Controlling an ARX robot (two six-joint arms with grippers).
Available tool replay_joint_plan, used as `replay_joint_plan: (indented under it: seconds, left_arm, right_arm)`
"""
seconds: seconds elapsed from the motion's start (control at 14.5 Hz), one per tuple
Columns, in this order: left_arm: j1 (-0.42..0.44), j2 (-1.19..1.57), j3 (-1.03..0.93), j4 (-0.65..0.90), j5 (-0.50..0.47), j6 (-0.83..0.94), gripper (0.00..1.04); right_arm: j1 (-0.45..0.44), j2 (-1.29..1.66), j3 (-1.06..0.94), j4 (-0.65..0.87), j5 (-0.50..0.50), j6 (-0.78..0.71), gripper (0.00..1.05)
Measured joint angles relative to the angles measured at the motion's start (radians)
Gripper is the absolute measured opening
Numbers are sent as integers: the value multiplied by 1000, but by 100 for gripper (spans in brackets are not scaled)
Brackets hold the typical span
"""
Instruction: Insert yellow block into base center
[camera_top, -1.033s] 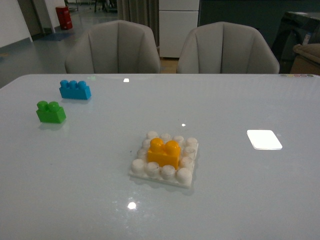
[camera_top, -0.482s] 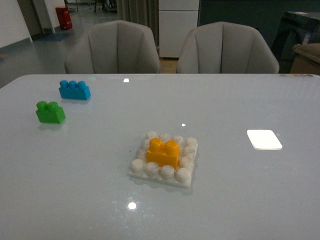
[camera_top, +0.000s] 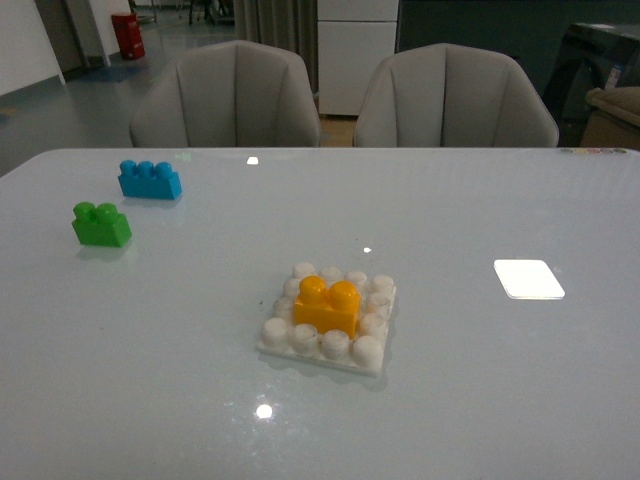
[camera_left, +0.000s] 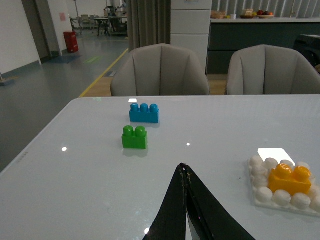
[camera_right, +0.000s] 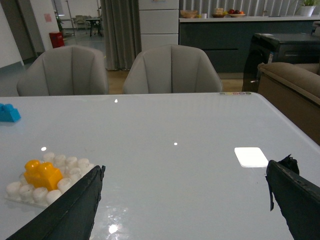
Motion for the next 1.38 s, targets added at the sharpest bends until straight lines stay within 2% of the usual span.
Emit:
replay_joint_plan:
  seconds: [0.34, 0.41, 1.03, 1.1, 1.38]
  left_arm:
    - [0, -85, 0, -84, 0, 0, 2]
    - [0, -195, 0, -250, 2, 0, 2]
    - [0, -246, 0, -259, 0, 0, 2]
    - [0, -246, 0, -259, 0, 0, 21]
    - [0, -246, 0, -259, 0, 0, 67]
  right_arm:
    - [0, 0, 0, 0, 0, 0, 98]
    - [0, 0, 0, 0, 0, 0, 98]
    - [0, 0, 0, 0, 0, 0, 98]
    - [0, 0, 0, 0, 0, 0, 98]
    - [0, 0, 0, 0, 0, 0, 98]
